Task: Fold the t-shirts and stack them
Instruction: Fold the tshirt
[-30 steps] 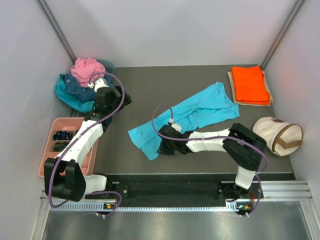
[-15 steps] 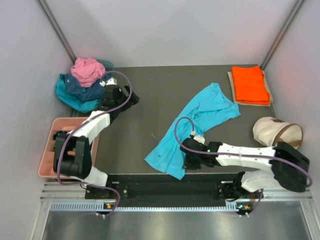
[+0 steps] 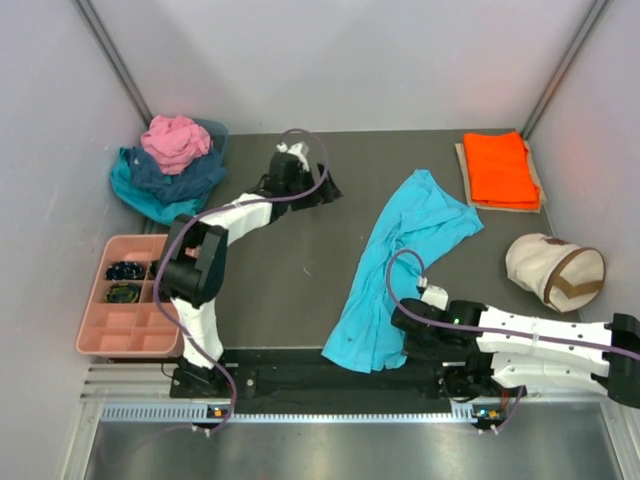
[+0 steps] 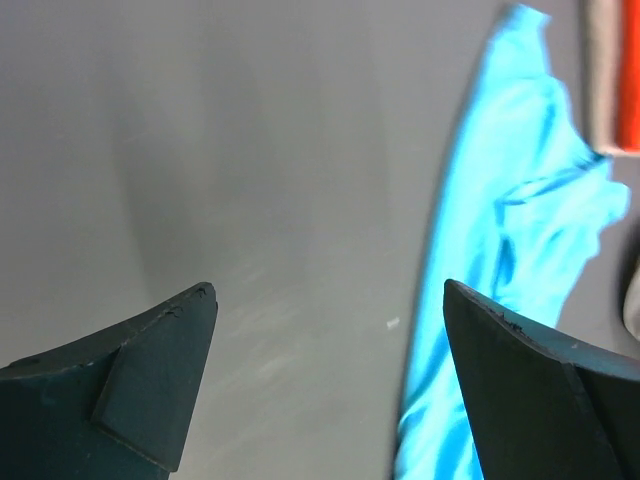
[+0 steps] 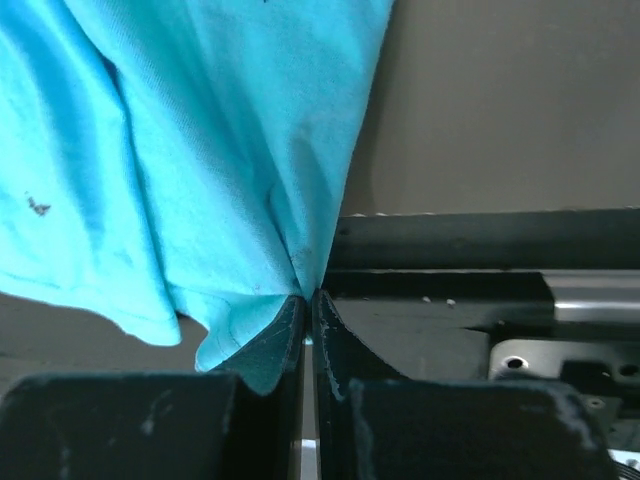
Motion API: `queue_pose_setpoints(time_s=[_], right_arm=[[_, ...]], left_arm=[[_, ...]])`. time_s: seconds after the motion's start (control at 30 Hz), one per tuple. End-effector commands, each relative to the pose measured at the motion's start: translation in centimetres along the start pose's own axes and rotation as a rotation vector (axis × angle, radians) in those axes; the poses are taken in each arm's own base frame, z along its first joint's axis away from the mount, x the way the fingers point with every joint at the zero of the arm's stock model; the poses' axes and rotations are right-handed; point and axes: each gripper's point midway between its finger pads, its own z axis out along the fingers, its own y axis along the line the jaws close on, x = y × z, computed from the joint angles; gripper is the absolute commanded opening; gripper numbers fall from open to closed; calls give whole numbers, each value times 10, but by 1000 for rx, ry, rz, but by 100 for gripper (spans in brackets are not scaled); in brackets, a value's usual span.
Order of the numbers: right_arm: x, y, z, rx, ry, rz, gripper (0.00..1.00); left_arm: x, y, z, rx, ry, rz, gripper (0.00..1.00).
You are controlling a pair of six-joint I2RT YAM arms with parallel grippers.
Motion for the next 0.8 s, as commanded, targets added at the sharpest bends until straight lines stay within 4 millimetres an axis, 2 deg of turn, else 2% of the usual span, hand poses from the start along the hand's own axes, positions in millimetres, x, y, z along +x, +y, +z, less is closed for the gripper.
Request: queue_pose_setpoints(time_s=[0.0, 0.03, 0.2, 0.37, 0.6, 0.77], right_arm=[[-1, -13, -8, 59, -25, 1, 0], [-1, -13, -7, 57, -28, 4, 0], [-5, -21, -9, 75, -54, 52, 0], [-6, -42, -19, 114, -72, 104, 0], [-6, -66, -32, 116, -84, 180, 0], [-6, -67, -34, 115, -85, 194, 0]], left_arm=[[7, -57, 32, 159, 34, 117, 99], [1, -71, 36, 188, 23, 130, 99], [25, -114, 69, 323, 107, 175, 98], [49, -142, 89, 400, 165, 199, 98], [61, -147, 116, 449, 193, 178, 98], [61, -150, 130, 472, 191, 193, 98]])
